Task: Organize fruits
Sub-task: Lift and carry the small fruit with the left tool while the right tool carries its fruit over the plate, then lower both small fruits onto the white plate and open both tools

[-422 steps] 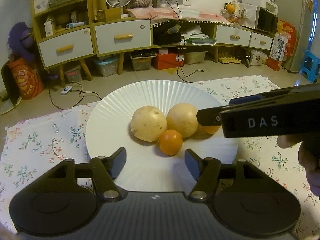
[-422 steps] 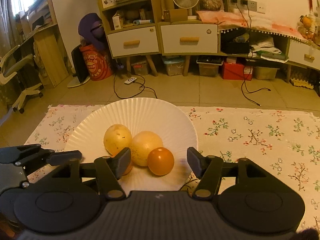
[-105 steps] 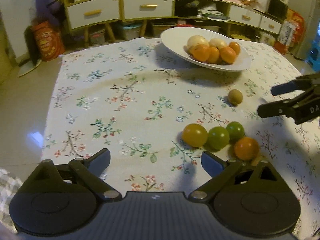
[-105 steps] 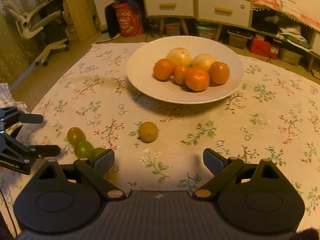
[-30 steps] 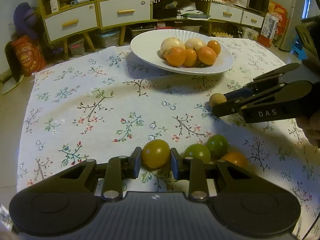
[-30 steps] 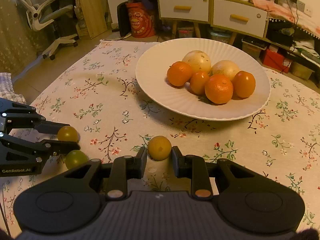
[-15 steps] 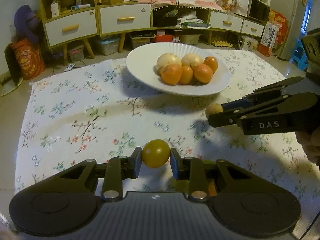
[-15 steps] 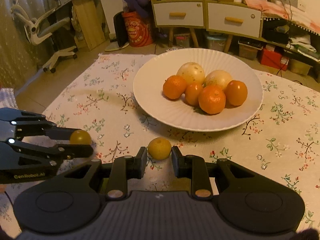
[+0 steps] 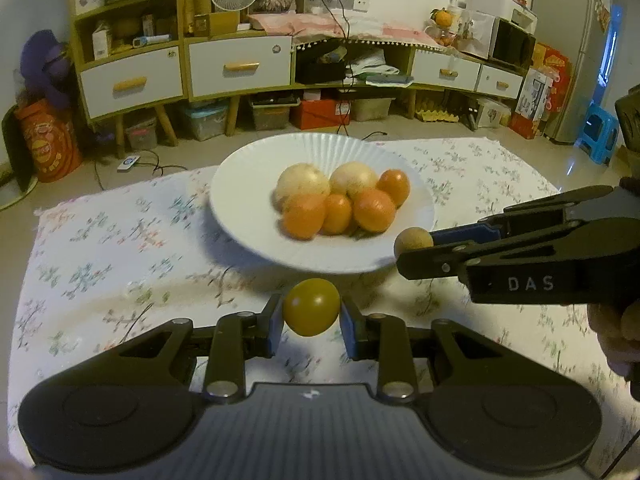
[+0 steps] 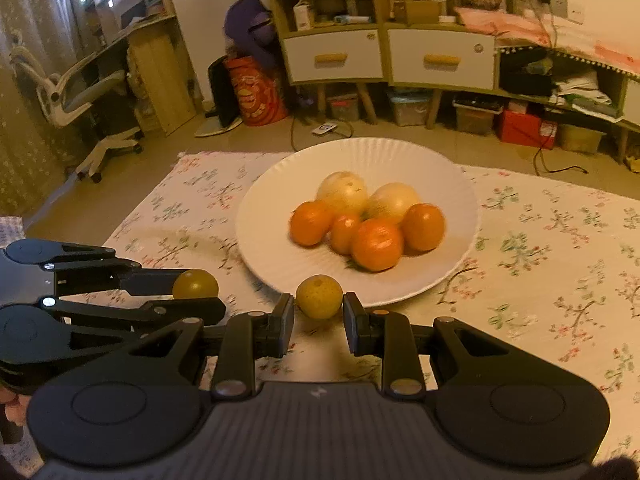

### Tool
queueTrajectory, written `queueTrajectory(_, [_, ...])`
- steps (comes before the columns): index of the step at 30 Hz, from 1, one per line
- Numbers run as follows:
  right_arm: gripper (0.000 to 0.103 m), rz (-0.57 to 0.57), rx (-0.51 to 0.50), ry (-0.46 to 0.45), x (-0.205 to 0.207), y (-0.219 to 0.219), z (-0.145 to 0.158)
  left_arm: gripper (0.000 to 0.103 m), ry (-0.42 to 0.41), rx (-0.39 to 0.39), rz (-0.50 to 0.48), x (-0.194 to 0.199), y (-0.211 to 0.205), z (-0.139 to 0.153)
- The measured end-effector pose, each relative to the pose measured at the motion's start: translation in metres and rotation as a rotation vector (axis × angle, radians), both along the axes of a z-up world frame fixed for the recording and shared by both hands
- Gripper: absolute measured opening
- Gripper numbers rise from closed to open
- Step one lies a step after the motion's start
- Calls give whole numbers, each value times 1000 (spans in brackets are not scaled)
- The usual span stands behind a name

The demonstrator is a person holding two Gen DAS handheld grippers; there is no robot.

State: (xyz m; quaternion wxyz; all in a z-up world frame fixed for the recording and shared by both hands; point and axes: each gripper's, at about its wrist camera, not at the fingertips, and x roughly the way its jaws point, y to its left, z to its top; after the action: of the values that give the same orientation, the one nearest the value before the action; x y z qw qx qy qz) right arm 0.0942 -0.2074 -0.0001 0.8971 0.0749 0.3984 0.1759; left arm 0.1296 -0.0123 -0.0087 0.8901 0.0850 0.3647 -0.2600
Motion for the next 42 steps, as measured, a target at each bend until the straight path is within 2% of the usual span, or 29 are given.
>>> queueTrajectory(14, [24,-96,-15,-16,20,-25,-11,20,-45,2,12,23,-41,-5])
queueTrajectory(23, [24,-144,-14,-35,30,-33,-17,20,-48,22,17,34,-51,-14])
queueTrajectory(32, [24,-111,-71,-56,30,-22,-19,21,-34,13,30,42,-53,-19])
queueTrajectory(42, [27,-125,-52,-52,30,-25,-17,22,-28,-7,34,42,-52,-20])
